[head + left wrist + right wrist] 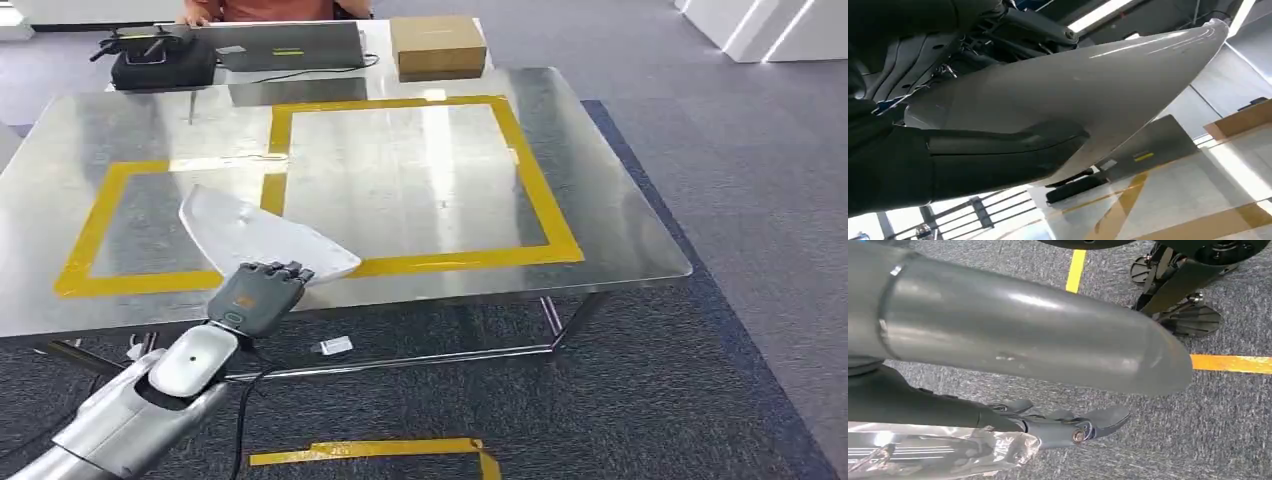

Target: Take the parts from the cabinet and place them on the table.

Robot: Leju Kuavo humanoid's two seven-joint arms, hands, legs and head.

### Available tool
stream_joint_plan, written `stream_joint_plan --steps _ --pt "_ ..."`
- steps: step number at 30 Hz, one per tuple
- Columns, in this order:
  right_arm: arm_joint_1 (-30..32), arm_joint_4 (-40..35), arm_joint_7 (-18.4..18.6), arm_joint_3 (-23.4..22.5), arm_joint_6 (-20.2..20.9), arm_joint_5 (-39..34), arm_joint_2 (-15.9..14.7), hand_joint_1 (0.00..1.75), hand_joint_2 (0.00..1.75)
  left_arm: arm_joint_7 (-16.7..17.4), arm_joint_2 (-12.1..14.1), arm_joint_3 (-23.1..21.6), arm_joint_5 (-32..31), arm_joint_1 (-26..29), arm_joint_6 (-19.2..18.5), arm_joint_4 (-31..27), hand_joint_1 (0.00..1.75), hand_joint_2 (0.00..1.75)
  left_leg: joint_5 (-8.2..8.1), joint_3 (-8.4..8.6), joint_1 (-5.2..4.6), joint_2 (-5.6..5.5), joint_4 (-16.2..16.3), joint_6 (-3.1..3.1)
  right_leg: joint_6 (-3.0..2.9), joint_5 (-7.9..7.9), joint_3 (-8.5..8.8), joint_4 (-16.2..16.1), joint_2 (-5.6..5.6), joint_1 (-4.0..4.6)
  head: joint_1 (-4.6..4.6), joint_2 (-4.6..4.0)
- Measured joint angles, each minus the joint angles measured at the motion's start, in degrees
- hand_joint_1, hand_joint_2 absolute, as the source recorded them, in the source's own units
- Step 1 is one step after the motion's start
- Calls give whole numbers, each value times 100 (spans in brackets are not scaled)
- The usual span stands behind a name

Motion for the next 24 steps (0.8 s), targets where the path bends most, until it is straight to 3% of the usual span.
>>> stream_joint_plan --steps 8,24 --pt "-1 -52 -42 39 35 0 0 0 0 133 -24 63 74 -126 22 20 175 175 0 0 0 0 0 0 0 0 0 0 0 0 0 0" --pt "-20 -173 -66 87 50 0 -4 0 0 96 -494 168 420 -352 42 378 175 175 0 -1 -1 0 0 0 0 0 0 0 0 -1 0 0"
